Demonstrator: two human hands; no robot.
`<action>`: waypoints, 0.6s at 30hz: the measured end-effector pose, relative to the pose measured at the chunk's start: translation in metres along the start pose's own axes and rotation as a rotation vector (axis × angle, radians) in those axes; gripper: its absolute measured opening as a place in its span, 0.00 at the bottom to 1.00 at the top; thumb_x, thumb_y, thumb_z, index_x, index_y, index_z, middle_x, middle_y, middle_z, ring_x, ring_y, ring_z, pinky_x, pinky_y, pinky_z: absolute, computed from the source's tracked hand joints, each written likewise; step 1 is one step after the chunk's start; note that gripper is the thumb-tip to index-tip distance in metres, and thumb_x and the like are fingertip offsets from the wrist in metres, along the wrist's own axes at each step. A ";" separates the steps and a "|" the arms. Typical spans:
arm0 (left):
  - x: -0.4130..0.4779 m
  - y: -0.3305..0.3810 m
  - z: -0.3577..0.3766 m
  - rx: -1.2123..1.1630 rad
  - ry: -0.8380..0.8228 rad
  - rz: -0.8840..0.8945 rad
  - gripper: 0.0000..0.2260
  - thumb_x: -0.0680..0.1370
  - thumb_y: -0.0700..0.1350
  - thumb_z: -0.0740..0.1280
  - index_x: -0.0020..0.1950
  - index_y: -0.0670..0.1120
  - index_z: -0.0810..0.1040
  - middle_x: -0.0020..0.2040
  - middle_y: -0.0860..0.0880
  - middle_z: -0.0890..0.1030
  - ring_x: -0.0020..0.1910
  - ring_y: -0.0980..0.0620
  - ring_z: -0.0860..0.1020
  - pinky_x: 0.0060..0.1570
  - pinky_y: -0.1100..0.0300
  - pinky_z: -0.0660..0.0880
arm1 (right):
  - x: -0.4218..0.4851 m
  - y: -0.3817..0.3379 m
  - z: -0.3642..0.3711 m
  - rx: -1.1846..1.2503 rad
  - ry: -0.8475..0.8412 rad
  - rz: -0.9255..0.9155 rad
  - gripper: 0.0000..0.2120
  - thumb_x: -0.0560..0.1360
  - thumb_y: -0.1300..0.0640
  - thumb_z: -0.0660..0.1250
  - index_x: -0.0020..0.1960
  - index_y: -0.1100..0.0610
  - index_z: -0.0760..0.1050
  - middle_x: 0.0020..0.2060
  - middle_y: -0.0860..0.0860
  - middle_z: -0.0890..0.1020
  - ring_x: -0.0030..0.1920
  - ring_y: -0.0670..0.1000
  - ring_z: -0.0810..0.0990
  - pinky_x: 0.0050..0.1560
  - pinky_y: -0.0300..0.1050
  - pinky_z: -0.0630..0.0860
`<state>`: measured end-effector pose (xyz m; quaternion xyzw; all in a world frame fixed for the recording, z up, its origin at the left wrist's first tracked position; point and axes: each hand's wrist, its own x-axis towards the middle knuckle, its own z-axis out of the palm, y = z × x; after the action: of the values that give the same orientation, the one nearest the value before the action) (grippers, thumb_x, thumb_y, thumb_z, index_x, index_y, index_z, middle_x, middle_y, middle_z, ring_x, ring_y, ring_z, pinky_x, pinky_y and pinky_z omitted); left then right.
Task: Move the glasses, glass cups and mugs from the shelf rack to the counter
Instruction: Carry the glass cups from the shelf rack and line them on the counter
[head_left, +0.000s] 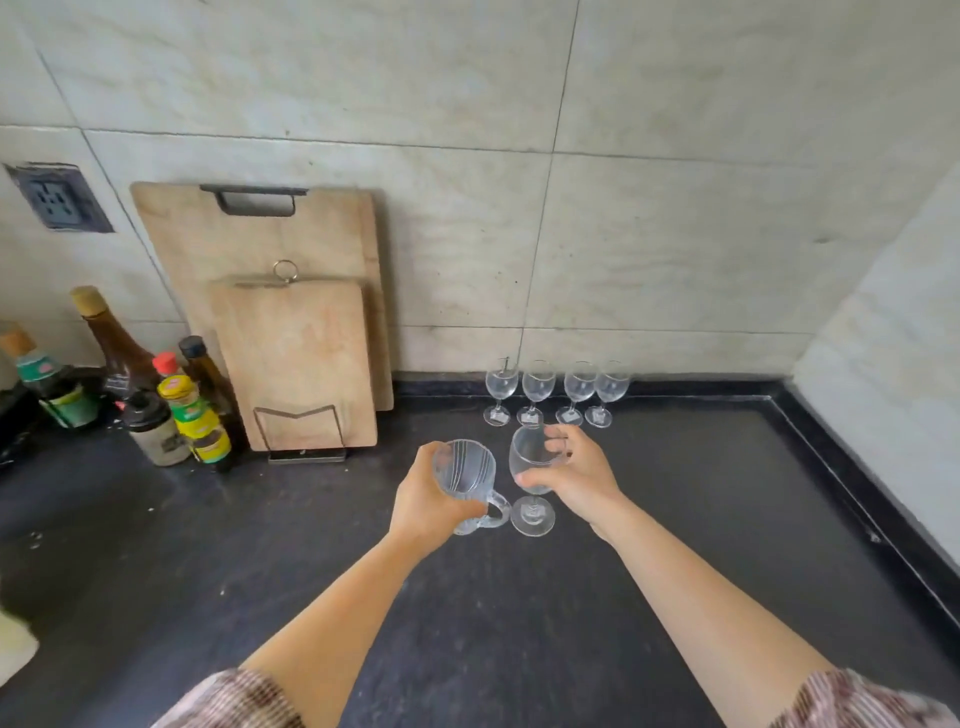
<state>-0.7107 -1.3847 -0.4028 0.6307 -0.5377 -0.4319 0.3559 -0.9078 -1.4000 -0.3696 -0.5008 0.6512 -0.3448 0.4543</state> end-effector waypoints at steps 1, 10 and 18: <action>0.013 0.001 0.012 0.007 -0.010 -0.017 0.35 0.58 0.47 0.78 0.61 0.58 0.66 0.54 0.57 0.75 0.49 0.56 0.76 0.35 0.68 0.70 | 0.014 0.006 -0.009 0.011 0.005 0.014 0.37 0.61 0.59 0.80 0.66 0.51 0.70 0.60 0.49 0.75 0.57 0.50 0.76 0.51 0.44 0.73; 0.116 -0.005 0.078 0.082 -0.143 -0.102 0.39 0.60 0.42 0.77 0.66 0.54 0.65 0.60 0.51 0.72 0.56 0.49 0.74 0.37 0.66 0.70 | 0.110 0.052 -0.077 0.095 0.164 0.089 0.32 0.62 0.62 0.78 0.62 0.49 0.70 0.58 0.46 0.75 0.54 0.46 0.76 0.49 0.43 0.74; 0.170 -0.005 0.089 0.102 -0.266 -0.144 0.39 0.60 0.33 0.75 0.67 0.53 0.66 0.59 0.50 0.75 0.59 0.47 0.74 0.51 0.53 0.77 | 0.166 0.071 -0.126 0.150 0.377 0.136 0.30 0.64 0.62 0.75 0.60 0.48 0.67 0.56 0.45 0.73 0.50 0.45 0.75 0.39 0.37 0.69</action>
<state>-0.7825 -1.5503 -0.4684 0.6219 -0.5548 -0.5082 0.2171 -1.0636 -1.5426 -0.4306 -0.3471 0.7294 -0.4484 0.3827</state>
